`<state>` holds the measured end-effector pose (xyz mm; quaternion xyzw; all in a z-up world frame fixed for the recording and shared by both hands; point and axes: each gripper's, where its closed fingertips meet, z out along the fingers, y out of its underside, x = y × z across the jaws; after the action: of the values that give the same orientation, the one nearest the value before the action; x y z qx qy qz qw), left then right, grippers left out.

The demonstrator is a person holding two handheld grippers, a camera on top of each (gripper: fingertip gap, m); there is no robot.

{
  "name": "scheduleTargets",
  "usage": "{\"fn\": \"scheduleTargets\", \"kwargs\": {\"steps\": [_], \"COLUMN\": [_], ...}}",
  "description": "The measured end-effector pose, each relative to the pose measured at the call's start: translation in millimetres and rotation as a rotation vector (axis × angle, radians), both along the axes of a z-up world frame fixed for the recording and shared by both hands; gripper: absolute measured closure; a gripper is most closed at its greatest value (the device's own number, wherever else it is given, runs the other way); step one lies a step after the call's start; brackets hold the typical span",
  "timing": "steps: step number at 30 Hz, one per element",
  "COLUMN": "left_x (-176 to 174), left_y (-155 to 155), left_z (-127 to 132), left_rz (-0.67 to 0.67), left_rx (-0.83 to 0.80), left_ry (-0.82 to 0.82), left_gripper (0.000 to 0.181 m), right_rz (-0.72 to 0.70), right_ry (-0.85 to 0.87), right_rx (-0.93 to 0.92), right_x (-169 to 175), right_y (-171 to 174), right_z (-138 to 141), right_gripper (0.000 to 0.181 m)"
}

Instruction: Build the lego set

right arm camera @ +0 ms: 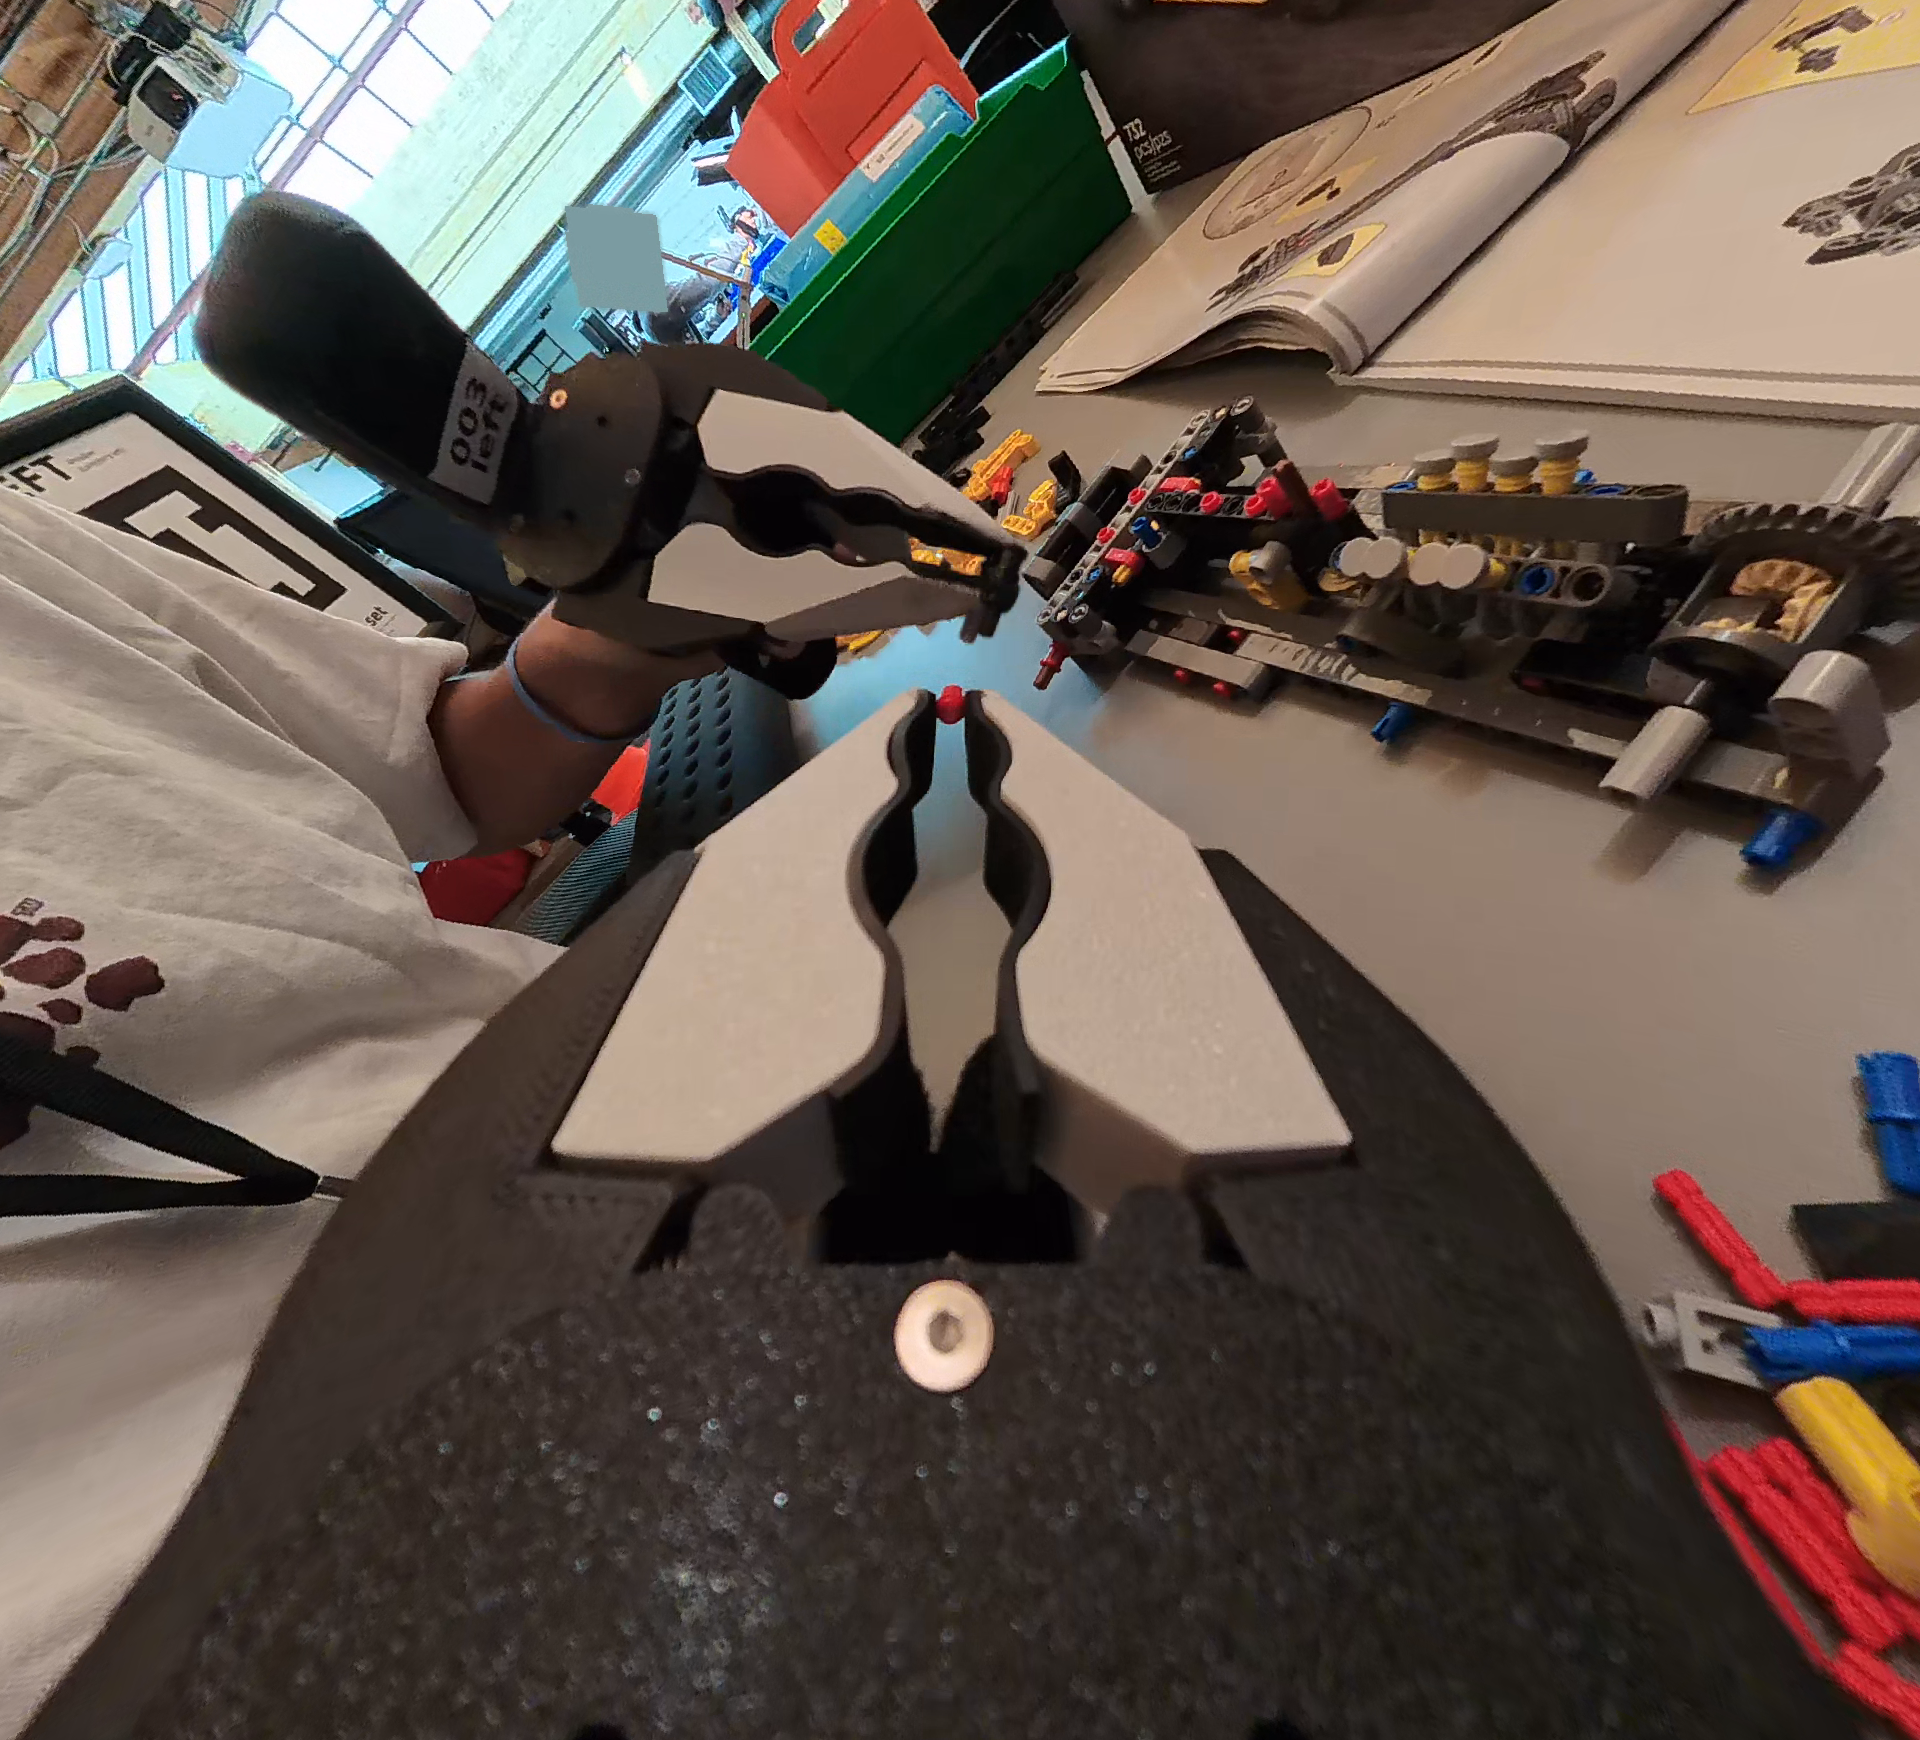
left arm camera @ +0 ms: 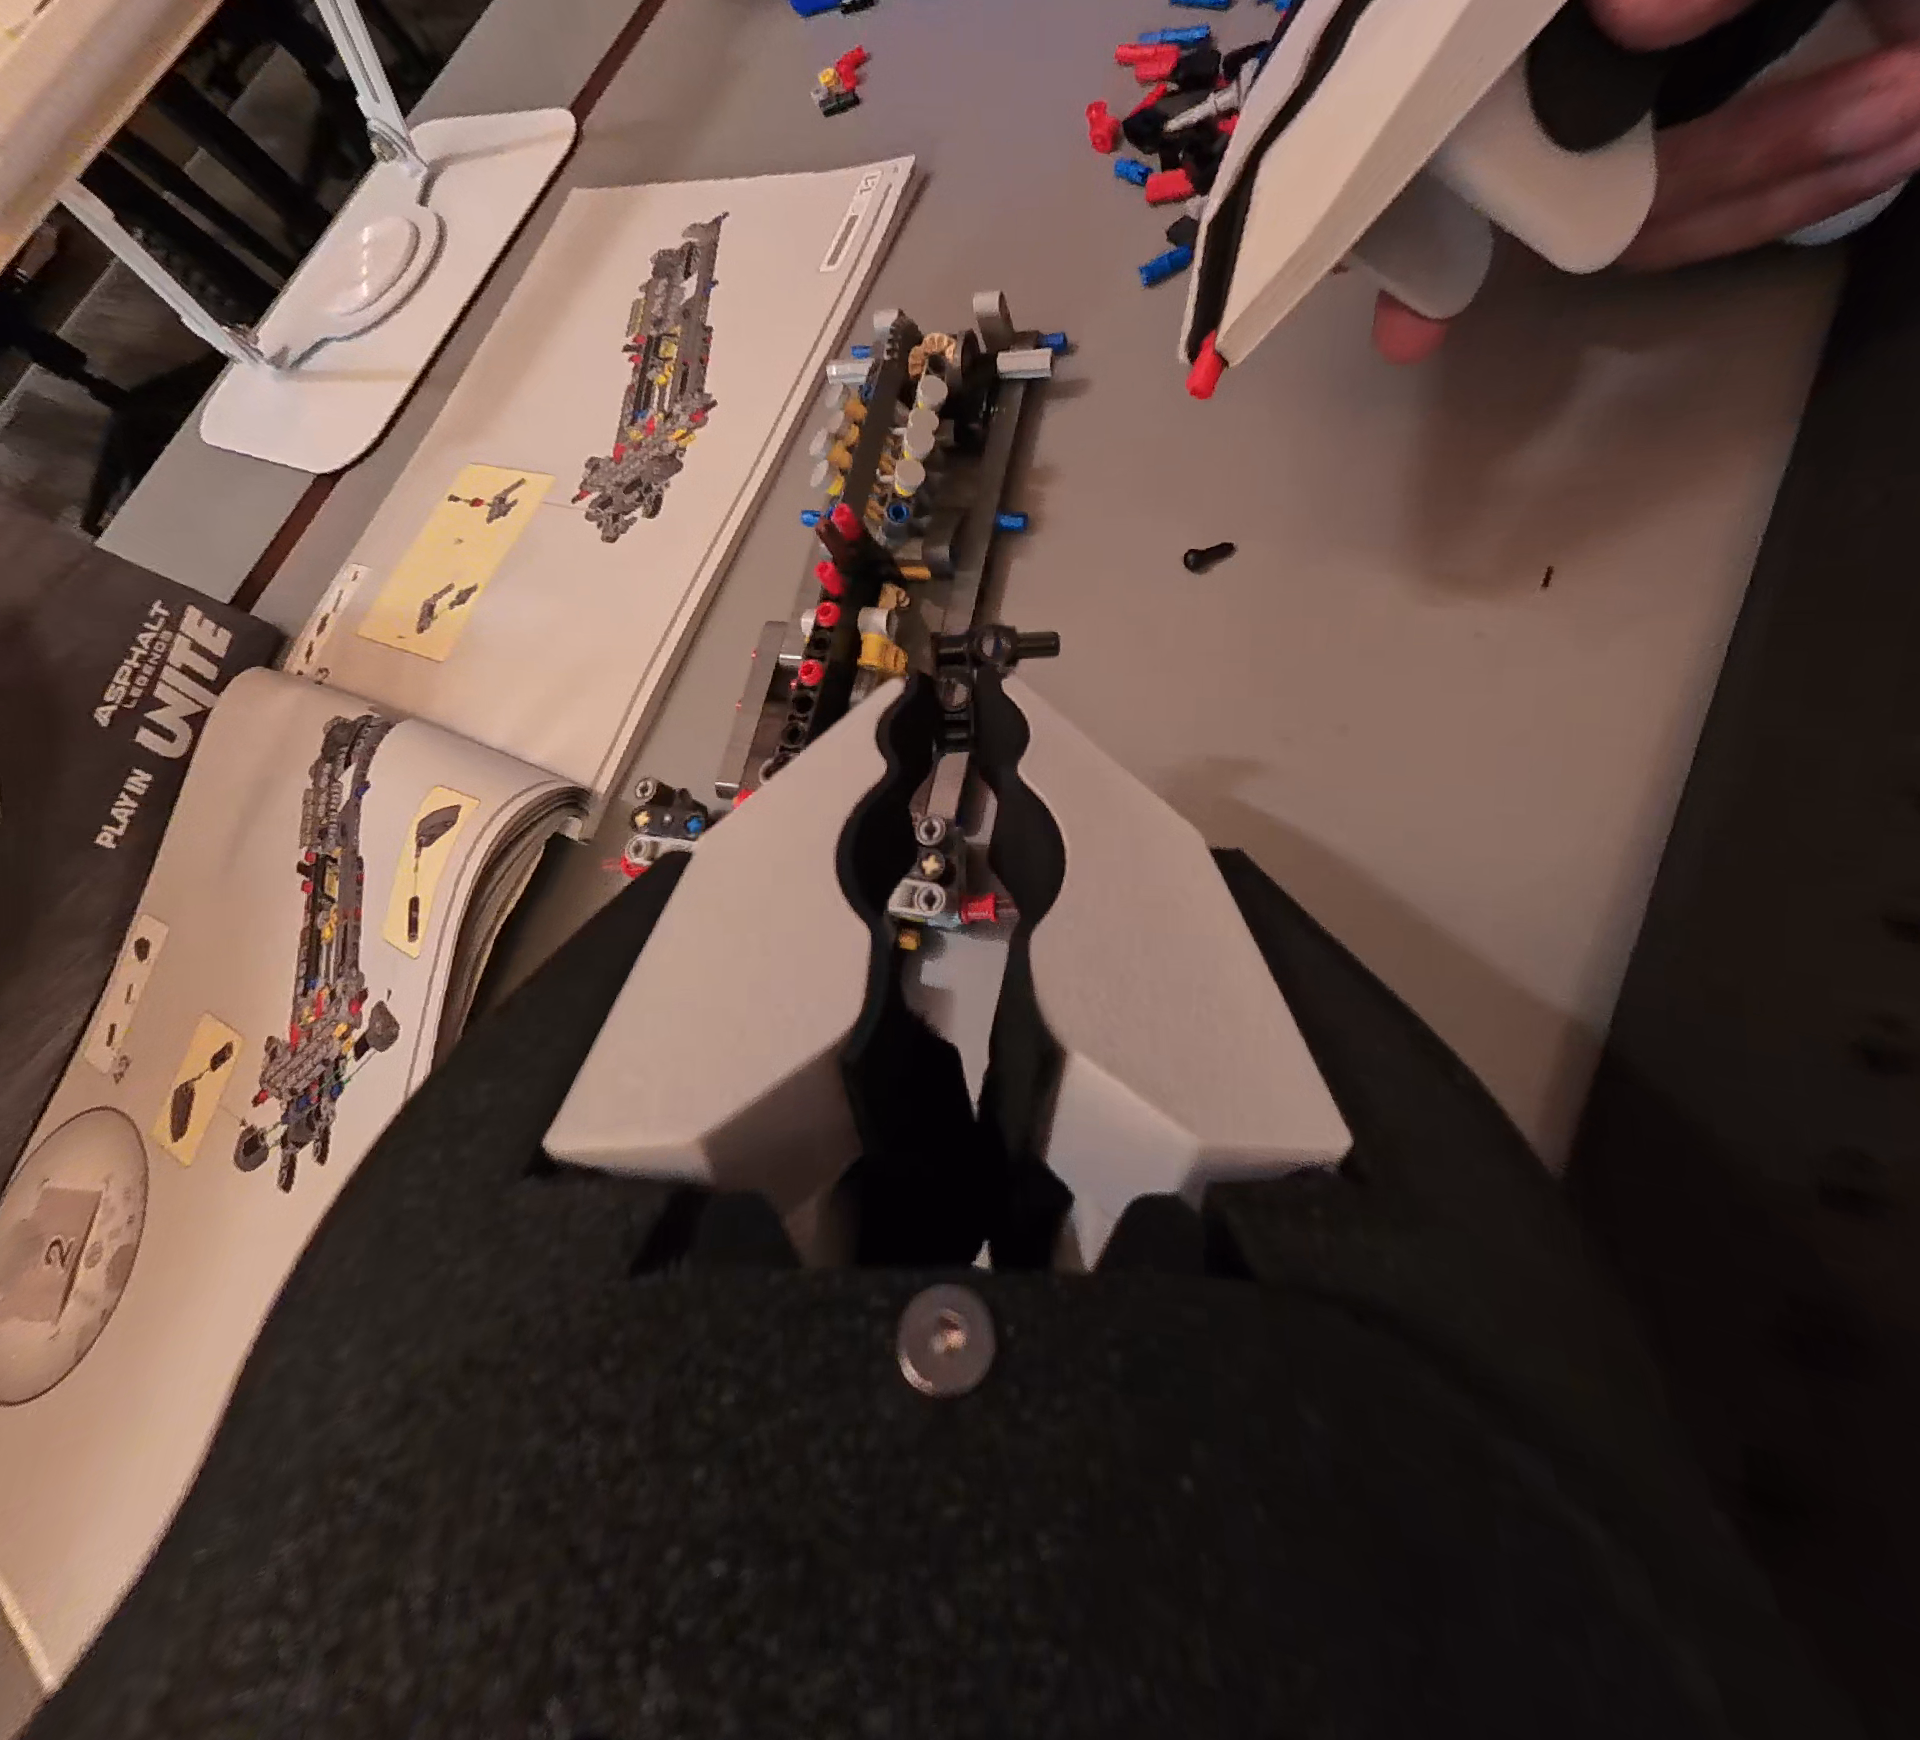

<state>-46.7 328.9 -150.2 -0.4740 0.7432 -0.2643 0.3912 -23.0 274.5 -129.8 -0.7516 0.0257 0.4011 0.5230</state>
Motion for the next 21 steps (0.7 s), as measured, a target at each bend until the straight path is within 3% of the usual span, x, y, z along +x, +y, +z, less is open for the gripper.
{"fn": "scheduleTargets", "kwargs": {"steps": [9,21], "left_x": [0.3,1.7], "left_y": [-4.4,-23.8], "left_z": [3.4,12.8], "left_rz": [-0.009,-0.057], "left_rx": [-0.016,-0.327], "left_ry": [-0.027,-0.052], "left_gripper": [0.176,0.175], "right_rz": [0.002,0.002], "right_ry": [-0.010,-0.018], "right_rx": [-0.005,-0.005], "right_x": [-1.0,-1.2], "right_y": [0.3,0.1], "right_z": [-1.5,-2.0], "right_gripper": [0.178,0.178]}}
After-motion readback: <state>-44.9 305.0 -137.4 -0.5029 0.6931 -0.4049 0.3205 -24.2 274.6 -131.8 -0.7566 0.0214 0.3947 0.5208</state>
